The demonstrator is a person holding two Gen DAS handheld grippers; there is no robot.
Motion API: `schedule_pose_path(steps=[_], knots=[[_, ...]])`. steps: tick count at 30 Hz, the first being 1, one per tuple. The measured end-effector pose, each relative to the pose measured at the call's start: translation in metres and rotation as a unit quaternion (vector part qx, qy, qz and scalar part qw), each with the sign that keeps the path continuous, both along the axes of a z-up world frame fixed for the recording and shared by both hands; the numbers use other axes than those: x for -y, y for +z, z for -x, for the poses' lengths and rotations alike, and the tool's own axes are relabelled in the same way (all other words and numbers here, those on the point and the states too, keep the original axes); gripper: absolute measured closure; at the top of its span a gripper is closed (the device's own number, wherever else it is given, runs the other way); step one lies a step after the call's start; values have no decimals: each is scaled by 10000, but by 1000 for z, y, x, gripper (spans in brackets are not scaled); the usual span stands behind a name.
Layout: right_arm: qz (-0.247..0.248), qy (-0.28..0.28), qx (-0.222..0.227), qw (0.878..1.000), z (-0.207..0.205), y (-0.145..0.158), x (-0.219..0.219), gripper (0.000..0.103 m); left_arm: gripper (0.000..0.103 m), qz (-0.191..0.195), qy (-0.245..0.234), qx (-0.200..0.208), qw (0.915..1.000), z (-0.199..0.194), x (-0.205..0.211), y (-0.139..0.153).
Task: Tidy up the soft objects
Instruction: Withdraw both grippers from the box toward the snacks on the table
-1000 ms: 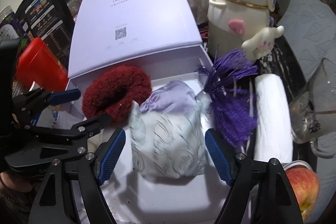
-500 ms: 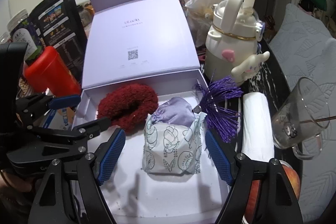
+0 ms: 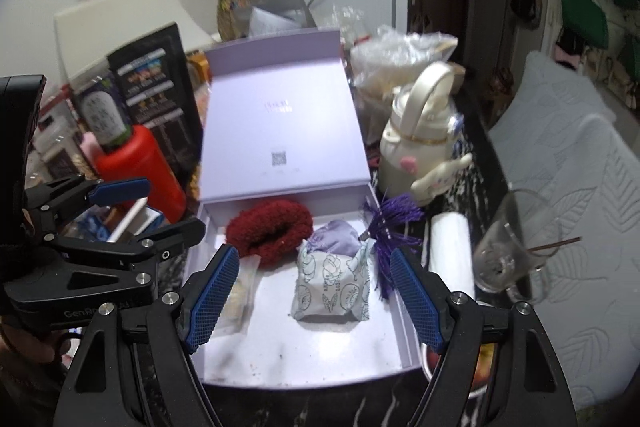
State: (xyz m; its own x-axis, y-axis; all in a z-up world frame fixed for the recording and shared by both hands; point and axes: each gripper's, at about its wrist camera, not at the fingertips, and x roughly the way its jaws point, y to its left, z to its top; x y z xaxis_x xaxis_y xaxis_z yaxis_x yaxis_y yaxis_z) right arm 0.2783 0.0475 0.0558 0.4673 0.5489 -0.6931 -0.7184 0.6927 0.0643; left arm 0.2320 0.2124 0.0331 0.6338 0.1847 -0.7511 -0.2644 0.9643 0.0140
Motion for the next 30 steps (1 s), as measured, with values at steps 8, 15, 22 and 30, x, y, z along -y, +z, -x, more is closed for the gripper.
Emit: schedule_pose_path(steps=[8, 15, 22, 30], knots=[[-236, -30, 519, 9984, 43, 44, 26, 24, 28, -193, -71, 489, 9986, 38, 23, 48], [-401, -22, 946, 9947, 83, 72, 48, 20, 28, -359, -163, 923, 9950, 77, 43, 81], [-528, -99, 1333, 9896, 120, 88, 73, 16, 14, -382, -354, 1174, 9917, 109, 61, 94], [-486, -267, 1623, 9852, 156, 90, 101, 10, 3, -521, -307, 1329, 9893, 141, 77, 93]])
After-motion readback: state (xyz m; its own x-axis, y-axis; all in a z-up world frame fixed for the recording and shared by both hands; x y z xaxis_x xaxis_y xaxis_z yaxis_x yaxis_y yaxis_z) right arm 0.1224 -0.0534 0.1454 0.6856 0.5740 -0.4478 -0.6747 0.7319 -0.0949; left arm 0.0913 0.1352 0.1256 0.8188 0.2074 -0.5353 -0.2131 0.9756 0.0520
